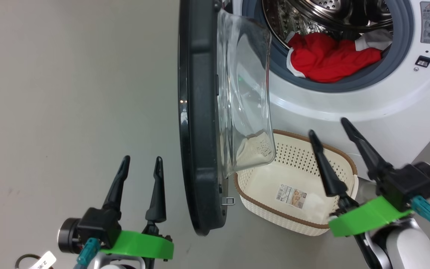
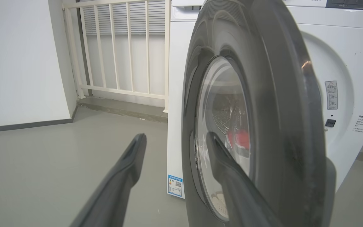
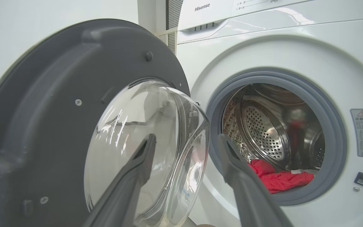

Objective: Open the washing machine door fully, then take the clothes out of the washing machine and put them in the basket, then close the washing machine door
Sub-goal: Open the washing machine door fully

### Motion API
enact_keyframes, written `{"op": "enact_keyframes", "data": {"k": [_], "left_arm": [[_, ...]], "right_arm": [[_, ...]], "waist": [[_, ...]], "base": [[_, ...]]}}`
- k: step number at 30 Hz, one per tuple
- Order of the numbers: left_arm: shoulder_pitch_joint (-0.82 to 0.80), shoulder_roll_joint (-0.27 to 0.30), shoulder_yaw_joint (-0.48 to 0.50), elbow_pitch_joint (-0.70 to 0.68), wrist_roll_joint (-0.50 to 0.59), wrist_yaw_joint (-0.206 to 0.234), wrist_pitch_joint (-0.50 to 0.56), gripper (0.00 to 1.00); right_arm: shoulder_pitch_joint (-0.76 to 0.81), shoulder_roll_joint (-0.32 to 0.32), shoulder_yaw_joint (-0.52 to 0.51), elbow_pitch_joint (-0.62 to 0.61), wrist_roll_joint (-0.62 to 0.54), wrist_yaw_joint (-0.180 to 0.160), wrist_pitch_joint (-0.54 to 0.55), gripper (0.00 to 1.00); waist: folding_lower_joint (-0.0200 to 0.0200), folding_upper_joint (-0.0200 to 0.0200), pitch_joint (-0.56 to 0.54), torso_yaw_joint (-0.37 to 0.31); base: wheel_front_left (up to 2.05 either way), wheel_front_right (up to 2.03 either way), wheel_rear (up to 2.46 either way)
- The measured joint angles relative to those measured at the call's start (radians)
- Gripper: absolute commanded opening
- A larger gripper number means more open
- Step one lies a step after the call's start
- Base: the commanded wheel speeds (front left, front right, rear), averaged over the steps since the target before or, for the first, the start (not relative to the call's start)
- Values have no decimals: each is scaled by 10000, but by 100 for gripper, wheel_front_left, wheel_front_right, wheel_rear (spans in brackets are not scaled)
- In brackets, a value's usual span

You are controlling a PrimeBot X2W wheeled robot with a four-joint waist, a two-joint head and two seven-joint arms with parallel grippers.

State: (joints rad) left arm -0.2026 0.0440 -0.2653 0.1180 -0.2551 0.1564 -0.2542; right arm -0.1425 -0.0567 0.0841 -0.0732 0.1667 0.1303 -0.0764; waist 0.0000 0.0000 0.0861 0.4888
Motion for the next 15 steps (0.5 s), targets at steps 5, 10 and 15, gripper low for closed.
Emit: {"op": "enact_keyframes", "data": {"k": [5,10,15], "left_arm": [[152,63,10,-100,0,-73,0,100],[249,67,4,-117,0,-73,0,100],[421,81,2,-128,0,-73,0,100]], "right_arm": [[550,21,-491,42,98,0,-673,100],[1044,38,-694,244,284,0,-1103,100],[1638,61,-635,456,353,0,-1279,100]], "waist": [[0,0,-99,20],[0,0,-179,26],[0,0,-245,8]], "base": [[0,0,0],[0,0,0],[0,0,0]]}}
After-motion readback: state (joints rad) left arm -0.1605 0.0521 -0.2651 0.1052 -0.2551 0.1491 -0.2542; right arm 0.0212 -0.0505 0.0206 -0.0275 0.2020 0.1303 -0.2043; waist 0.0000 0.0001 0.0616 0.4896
